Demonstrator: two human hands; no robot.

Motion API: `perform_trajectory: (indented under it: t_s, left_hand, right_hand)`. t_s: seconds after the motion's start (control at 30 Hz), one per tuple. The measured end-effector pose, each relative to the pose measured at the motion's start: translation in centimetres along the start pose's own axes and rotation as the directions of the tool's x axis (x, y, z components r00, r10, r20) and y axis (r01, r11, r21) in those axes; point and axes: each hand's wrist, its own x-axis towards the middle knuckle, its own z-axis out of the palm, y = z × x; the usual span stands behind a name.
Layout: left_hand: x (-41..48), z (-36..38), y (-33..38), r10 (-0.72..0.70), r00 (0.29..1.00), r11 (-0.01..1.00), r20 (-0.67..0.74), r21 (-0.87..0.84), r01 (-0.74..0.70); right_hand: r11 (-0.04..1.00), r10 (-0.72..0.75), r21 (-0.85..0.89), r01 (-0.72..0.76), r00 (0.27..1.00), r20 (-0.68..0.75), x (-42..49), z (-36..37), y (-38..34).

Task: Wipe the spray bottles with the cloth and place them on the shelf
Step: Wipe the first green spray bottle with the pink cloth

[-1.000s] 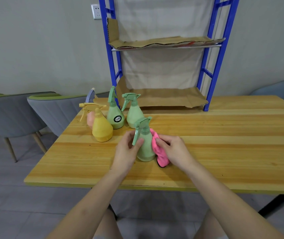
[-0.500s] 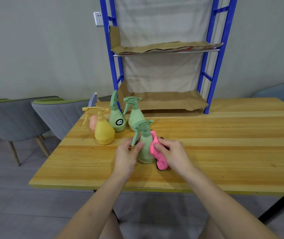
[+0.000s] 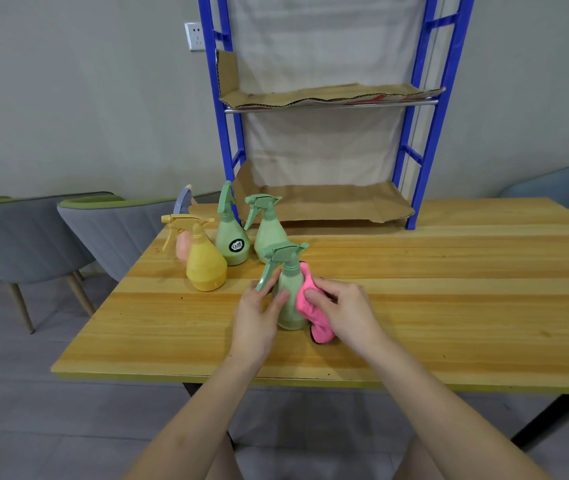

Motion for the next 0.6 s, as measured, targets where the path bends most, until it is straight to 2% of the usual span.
perform_trajectory:
  t_s: [0.17, 0.37, 0.53, 0.6]
  left_hand:
    - [0.2, 0.0, 0.1, 0.017, 1.000, 0.997, -0.017, 0.077, -0.016]
    - [0.2, 0.3, -0.5, 0.020, 1.000, 0.998, 0.019, 0.053, -0.021]
    - [0.2, 0.1, -0.1, 0.046, 0.999, 0.959, -0.005, 0.281, -0.043]
    - [0.2, 0.2, 0.2, 0.032, 0.999, 0.960, 0.006, 0.280, -0.032]
  right_hand:
    - [0.994, 0.033, -0.105, -0.030, 0.999, 0.021, -0.8, 0.0, 1.5]
    - [1.000, -0.024, -0.010, 0.024, 0.999, -0.024, 0.8, 0.5, -0.9]
    - [0.989, 0.033, -0.147, -0.033, 0.999, 0.000, -0.2, -0.2, 0.7]
    - [0.985, 0.060, -0.162, -0.057, 0.998, 0.015, -0.4, -0.4, 1.1]
